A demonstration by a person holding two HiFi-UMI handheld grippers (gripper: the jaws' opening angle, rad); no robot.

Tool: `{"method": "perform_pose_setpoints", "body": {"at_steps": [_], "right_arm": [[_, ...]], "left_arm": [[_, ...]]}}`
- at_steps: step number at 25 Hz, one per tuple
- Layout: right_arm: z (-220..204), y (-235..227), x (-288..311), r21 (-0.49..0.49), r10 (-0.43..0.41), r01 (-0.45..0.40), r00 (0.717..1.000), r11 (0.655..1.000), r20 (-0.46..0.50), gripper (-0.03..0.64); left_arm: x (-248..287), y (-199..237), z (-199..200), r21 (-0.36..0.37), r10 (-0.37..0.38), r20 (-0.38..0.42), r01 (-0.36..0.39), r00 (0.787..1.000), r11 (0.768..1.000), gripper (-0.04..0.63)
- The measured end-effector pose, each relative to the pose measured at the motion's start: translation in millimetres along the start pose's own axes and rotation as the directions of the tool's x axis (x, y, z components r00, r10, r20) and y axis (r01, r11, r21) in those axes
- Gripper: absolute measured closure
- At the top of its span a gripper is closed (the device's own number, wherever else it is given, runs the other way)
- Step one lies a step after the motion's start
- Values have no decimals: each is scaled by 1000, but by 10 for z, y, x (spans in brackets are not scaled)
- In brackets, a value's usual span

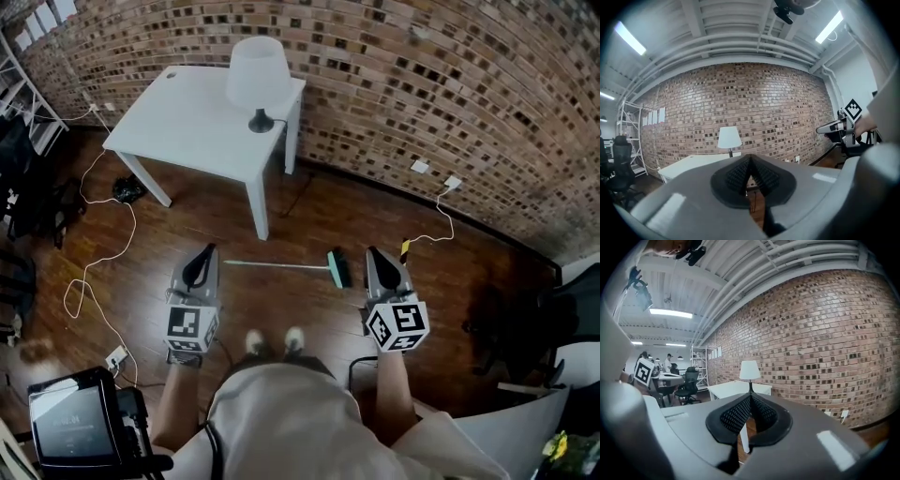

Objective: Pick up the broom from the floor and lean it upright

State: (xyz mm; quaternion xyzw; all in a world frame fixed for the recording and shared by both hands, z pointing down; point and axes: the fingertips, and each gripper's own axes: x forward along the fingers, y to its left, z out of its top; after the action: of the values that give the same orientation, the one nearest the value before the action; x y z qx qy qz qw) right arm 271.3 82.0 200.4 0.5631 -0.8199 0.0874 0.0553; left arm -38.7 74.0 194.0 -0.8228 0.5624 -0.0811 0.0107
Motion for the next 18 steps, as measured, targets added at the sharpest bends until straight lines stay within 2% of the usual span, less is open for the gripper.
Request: {"method": "perform_pose_setpoints", "body": {"at_steps": [8,18], "right_arm": [[-63,190,135,-38,13,-14,999,999,-42,603],[-114,-24,276,-26,1,-3,998,1000,-62,603]], "left_arm": [[134,217,-132,-26,-9,-13,8,1000,1000,595],[258,187,-240,-33,1,-37,-2,999,999,595]]}}
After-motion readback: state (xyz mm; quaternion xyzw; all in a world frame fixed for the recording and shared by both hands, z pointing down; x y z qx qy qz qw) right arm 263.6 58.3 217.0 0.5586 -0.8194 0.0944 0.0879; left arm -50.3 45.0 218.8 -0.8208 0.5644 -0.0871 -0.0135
